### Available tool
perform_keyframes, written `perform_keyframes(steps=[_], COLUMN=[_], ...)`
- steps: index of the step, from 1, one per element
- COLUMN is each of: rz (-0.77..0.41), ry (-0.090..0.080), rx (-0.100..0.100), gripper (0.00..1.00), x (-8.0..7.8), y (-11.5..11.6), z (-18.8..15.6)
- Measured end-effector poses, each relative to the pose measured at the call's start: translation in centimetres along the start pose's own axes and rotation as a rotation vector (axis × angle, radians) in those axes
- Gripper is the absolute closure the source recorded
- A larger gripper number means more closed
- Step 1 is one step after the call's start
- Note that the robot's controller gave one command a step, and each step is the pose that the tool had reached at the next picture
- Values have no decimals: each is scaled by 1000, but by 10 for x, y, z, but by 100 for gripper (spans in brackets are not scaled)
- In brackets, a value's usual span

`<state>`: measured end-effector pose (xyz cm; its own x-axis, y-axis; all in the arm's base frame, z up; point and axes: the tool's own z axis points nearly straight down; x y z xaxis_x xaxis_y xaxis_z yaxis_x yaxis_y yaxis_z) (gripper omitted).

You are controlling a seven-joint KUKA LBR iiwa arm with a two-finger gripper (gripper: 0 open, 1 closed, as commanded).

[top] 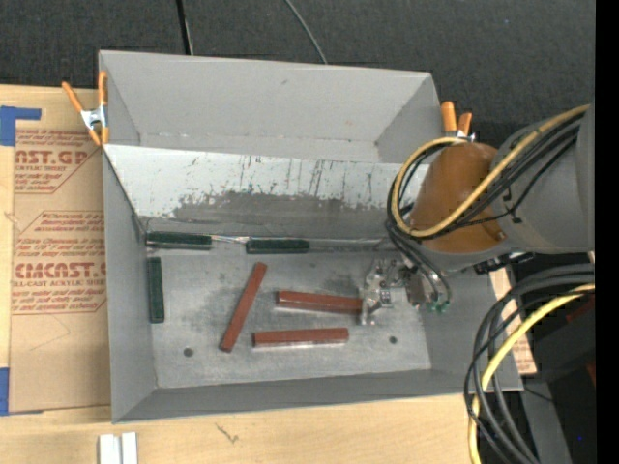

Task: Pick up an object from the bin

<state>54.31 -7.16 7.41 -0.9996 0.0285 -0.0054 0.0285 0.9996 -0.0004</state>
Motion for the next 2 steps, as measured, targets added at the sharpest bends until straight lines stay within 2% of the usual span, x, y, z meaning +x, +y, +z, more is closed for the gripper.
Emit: perform_keyframes(steps=[1,2], rz=[0,0], ry=[0,-2], rx=[0,-1], gripper=[100,100], x=[0,-8], y=[0,14], z=[0,-160])
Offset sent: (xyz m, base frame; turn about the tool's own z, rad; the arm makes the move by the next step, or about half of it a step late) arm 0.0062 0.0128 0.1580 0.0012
